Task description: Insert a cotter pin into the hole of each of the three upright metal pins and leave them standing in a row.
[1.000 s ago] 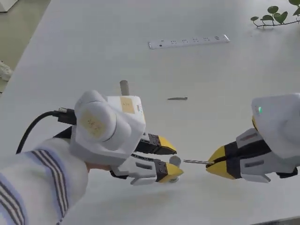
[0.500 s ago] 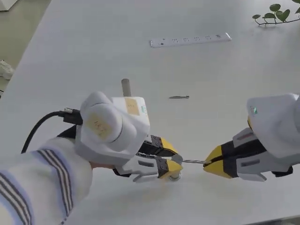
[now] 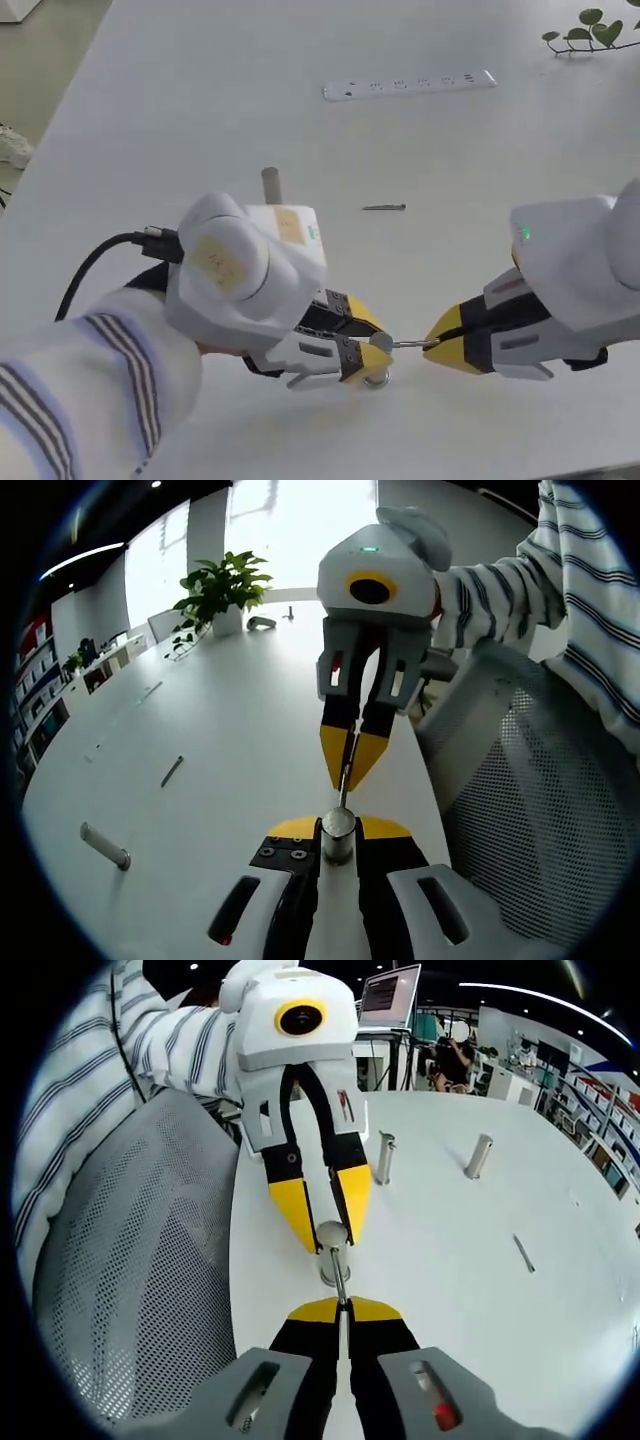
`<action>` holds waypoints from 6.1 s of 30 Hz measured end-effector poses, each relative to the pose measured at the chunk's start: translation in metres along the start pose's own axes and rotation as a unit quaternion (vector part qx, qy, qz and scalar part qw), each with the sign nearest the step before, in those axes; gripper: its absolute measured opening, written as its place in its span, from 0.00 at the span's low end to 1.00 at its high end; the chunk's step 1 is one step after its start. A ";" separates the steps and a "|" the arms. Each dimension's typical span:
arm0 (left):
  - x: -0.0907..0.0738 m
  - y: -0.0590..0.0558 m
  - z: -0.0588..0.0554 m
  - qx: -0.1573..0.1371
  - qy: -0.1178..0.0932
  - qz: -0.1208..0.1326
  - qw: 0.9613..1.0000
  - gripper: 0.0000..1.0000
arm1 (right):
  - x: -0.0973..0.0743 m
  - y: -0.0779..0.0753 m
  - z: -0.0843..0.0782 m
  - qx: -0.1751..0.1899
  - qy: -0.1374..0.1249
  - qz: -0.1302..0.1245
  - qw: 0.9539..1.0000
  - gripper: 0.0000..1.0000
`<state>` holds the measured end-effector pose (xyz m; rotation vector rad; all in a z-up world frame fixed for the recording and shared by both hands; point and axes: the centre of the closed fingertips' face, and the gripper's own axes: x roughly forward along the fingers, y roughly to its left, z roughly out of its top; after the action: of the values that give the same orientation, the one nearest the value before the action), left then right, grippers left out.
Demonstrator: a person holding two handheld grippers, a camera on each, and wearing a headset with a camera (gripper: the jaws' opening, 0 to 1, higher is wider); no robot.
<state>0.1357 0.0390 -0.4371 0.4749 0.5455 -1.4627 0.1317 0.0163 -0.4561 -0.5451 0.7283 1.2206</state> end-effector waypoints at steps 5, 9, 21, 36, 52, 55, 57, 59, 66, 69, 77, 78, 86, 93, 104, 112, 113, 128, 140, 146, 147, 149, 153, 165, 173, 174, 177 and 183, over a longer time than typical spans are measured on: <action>0.001 0.000 0.000 -0.001 -0.001 0.002 1.000 0.09 | 0.005 0.000 0.005 -0.009 -0.004 0.004 1.000 0.00; 0.002 0.000 0.001 -0.001 0.000 0.003 1.000 0.09 | 0.010 0.000 0.011 -0.027 -0.002 0.007 1.000 0.00; 0.003 0.000 0.002 0.004 -0.002 0.007 1.000 0.09 | 0.019 0.001 0.018 -0.080 0.010 0.018 0.997 0.00; 0.002 0.000 0.003 -0.016 -0.012 0.017 1.000 0.10 | 0.020 -0.002 0.020 -0.040 -0.004 0.014 0.999 0.04; -0.022 -0.005 0.009 -0.052 -0.060 0.016 0.997 0.44 | 0.020 0.005 0.026 -0.023 -0.029 0.006 0.999 0.24; -0.029 -0.007 0.013 -0.061 -0.076 0.018 0.995 0.49 | 0.022 0.007 0.026 -0.020 -0.030 0.007 0.999 0.24; -0.035 -0.009 0.015 -0.072 -0.088 0.022 0.993 0.54 | 0.024 0.007 0.026 -0.015 -0.032 0.008 0.999 0.25; -0.039 -0.010 0.016 -0.108 -0.108 0.022 0.988 0.59 | 0.026 0.008 0.025 -0.011 -0.034 0.010 0.999 0.25; -0.057 -0.006 -0.002 -0.155 -0.120 0.055 0.979 0.64 | 0.032 0.011 0.024 -0.004 -0.039 0.016 0.999 0.26; -0.065 -0.006 -0.007 -0.168 -0.126 0.065 0.976 0.65 | 0.033 0.012 0.025 -0.002 -0.041 0.018 0.999 0.26; -0.092 -0.005 -0.008 -0.195 -0.162 0.095 0.963 0.65 | 0.038 0.013 0.025 0.002 -0.043 0.026 0.999 0.26; -0.094 -0.006 -0.010 -0.195 -0.160 0.099 0.963 0.65 | 0.039 0.014 0.025 0.001 -0.043 0.027 0.999 0.26; -0.104 -0.005 -0.032 -0.218 -0.145 0.131 0.956 0.63 | 0.043 0.017 0.025 0.000 -0.042 0.032 0.999 0.25; -0.112 -0.004 -0.041 -0.236 -0.142 0.147 0.950 0.63 | 0.045 0.016 0.026 -0.001 -0.044 0.034 0.998 0.24; -0.124 0.000 -0.045 -0.241 -0.143 0.167 0.945 0.63 | 0.048 0.014 0.024 0.003 -0.044 0.030 0.999 0.19; -0.127 0.001 -0.050 -0.237 -0.136 0.173 0.946 0.61 | 0.049 0.007 0.023 0.013 -0.040 0.020 0.999 0.10; -0.127 0.001 -0.050 -0.238 -0.136 0.174 0.946 0.61 | 0.049 0.007 0.023 0.014 -0.041 0.021 0.999 0.10; -0.130 -0.002 -0.055 -0.242 -0.129 0.171 0.946 0.60 | 0.049 0.005 0.024 0.021 -0.049 0.020 0.998 0.09; -0.129 -0.006 -0.062 -0.248 -0.123 0.172 0.945 0.60 | 0.049 0.002 0.025 0.008 -0.041 0.017 0.999 0.09; -0.127 -0.007 -0.061 -0.252 -0.125 0.171 0.944 0.61 | 0.047 -0.003 0.029 -0.002 -0.038 0.021 0.999 0.09; -0.126 -0.008 -0.061 -0.251 -0.124 0.171 0.945 0.61 | 0.047 -0.003 0.030 -0.003 -0.040 0.024 0.999 0.09; -0.125 -0.008 -0.063 -0.250 -0.121 0.170 0.945 0.61 | 0.046 -0.005 0.034 -0.011 -0.042 0.023 0.999 0.09; -0.125 -0.007 -0.064 -0.251 -0.118 0.173 0.945 0.61 | 0.045 -0.017 0.042 -0.015 -0.048 0.016 0.999 0.09; -0.123 -0.010 -0.065 -0.253 -0.114 0.168 0.946 0.60 | 0.053 -0.051 0.051 -0.024 -0.044 0.004 0.999 0.09; -0.124 -0.009 -0.064 -0.255 -0.118 0.172 0.944 0.60 | 0.057 -0.061 0.049 -0.024 -0.040 0.004 0.999 0.09; -0.124 -0.009 -0.065 -0.255 -0.118 0.172 0.944 0.60 | 0.058 -0.062 0.049 -0.023 -0.040 0.005 0.999 0.09; -0.124 -0.009 -0.066 -0.256 -0.115 0.173 0.944 0.60 | 0.059 -0.063 0.048 -0.022 -0.041 0.006 0.999 0.09; -0.126 -0.008 -0.066 -0.255 -0.114 0.176 0.944 0.60 | 0.060 -0.070 0.046 -0.024 -0.039 0.003 0.999 0.09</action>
<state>0.1200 0.1781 -0.4126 -0.0138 0.5925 -0.9660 0.2191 0.0687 -0.4711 -0.5331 0.6371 1.2611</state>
